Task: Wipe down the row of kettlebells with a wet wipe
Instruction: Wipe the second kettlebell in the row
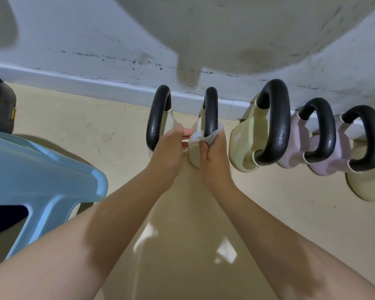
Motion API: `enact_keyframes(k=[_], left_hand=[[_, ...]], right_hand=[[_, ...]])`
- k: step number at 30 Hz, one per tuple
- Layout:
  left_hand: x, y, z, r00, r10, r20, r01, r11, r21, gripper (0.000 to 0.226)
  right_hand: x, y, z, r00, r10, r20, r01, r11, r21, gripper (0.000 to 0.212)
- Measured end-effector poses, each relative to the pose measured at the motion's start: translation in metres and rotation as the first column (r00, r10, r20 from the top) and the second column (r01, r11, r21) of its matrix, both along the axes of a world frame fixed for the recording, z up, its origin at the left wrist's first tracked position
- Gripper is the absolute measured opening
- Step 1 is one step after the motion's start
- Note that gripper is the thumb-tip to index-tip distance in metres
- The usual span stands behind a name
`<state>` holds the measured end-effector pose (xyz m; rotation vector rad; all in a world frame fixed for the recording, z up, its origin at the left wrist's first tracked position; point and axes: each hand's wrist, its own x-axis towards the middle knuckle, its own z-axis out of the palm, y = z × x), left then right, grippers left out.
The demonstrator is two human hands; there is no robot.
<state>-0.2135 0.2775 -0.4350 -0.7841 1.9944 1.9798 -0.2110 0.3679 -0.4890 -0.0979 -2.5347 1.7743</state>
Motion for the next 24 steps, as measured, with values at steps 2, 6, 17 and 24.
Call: enact_keyframes(k=[2,6,17,24], left_hand=[[0.001,-0.003,-0.002,1.000,0.015,-0.003,-0.015,1.000,-0.006,0.038],[0.008,-0.008,-0.006,0.999,0.002,-0.043,-0.002,1.000,-0.008,0.040],[0.009,-0.016,-0.002,0.999,-0.005,-0.049,0.005,1.000,0.002,0.043],[0.008,-0.008,0.004,0.998,-0.010,-0.061,0.011,1.000,0.018,0.045]], right_hand=[[-0.001,0.004,0.000,0.997,0.077,0.005,-0.077,0.980,0.183,0.046],[0.005,0.022,-0.017,0.919,0.323,-0.227,-0.010,0.594,0.805,0.050],[-0.009,0.040,0.004,0.706,0.706,0.056,0.016,-0.096,0.995,0.039],[-0.014,0.041,0.007,0.780,0.623,-0.059,-0.003,0.098,0.995,0.053]])
